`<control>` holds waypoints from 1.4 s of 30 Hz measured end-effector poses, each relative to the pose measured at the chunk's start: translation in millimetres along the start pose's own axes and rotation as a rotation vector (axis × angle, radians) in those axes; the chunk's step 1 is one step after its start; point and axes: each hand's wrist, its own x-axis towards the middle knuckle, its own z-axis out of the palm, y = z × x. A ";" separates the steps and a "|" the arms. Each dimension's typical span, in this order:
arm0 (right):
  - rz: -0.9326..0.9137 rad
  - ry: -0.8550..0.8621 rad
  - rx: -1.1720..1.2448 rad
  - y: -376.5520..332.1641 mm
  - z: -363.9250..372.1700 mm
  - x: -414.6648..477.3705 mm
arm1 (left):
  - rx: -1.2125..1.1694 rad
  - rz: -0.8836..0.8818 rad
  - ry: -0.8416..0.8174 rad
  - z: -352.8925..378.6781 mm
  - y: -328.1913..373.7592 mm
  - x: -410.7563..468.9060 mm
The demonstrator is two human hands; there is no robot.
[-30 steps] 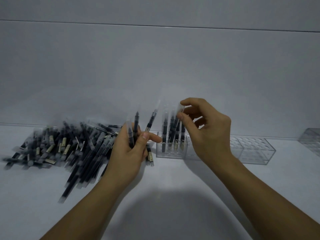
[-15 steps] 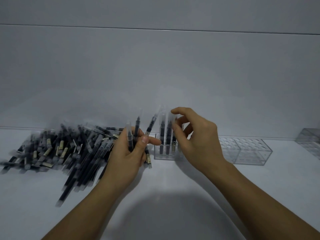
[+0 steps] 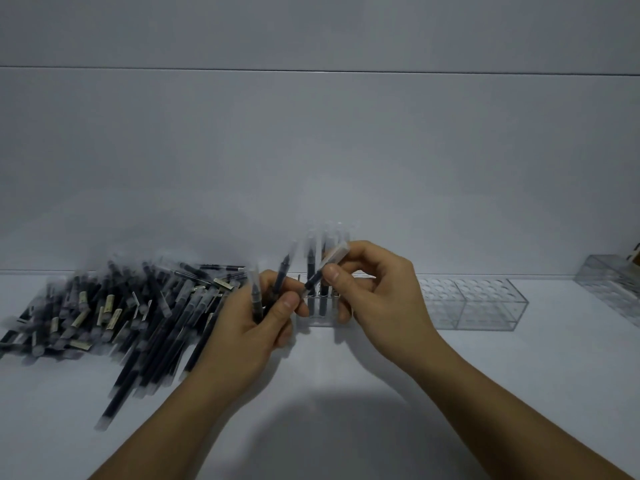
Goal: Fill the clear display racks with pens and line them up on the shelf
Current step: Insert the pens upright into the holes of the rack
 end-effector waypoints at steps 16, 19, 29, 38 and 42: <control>-0.004 0.192 0.000 -3.6 -42.8 19.1 | -0.015 -0.038 0.031 4.5 -3.2 -4.9; -0.119 0.184 -0.106 -1.3 -39.2 17.0 | -0.037 -0.050 0.022 0.1 -6.9 -4.8; -0.228 0.191 -0.275 6.4 -31.7 15.1 | 0.091 0.000 0.097 -1.7 -12.1 0.1; -0.415 0.140 -0.634 6.4 -9.9 22.2 | 0.143 0.002 0.168 -1.6 -10.0 -0.3; -0.446 0.129 -0.722 10.5 -8.1 21.7 | 0.136 0.022 0.186 -4.1 -9.0 2.5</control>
